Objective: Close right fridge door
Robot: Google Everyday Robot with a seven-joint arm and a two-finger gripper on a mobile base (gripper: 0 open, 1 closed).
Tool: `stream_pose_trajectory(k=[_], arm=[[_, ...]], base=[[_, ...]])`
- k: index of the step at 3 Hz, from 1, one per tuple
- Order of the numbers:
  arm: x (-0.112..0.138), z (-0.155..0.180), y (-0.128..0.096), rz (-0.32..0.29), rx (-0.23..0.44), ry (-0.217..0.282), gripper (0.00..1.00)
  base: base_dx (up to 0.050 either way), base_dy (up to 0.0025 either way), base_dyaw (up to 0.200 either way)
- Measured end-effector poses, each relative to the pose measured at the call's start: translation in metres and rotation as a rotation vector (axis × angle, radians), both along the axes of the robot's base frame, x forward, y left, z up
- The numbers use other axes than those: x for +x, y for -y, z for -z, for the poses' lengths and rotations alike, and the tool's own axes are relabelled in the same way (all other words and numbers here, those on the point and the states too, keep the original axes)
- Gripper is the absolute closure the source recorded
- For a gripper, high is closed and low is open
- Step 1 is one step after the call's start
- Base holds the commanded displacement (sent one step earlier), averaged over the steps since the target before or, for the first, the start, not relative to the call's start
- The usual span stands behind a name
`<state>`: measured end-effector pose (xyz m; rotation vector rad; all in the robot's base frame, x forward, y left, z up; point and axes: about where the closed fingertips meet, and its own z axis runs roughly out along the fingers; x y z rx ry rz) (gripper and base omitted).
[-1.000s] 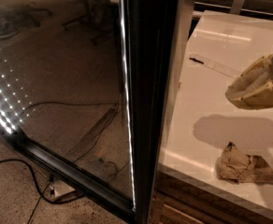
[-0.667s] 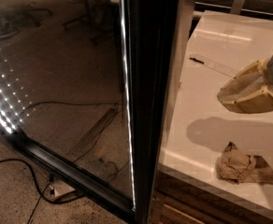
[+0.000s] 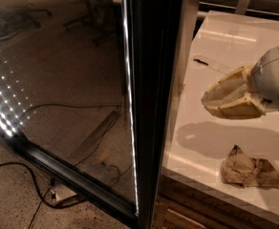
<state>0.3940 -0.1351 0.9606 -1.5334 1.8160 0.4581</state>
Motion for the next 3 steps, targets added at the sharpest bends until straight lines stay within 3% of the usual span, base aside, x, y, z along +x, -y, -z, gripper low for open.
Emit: stream_pose_trajectory(k=[2, 3], arm=[[-0.011, 0.006, -0.039, -0.075, -0.071, 0.009, 1.00], [-0.020, 0.010, -0.054, -0.121, -0.081, -0.023, 1.00]], base=[[0.000, 0.00000, 0.000], [0.000, 0.00000, 0.000]])
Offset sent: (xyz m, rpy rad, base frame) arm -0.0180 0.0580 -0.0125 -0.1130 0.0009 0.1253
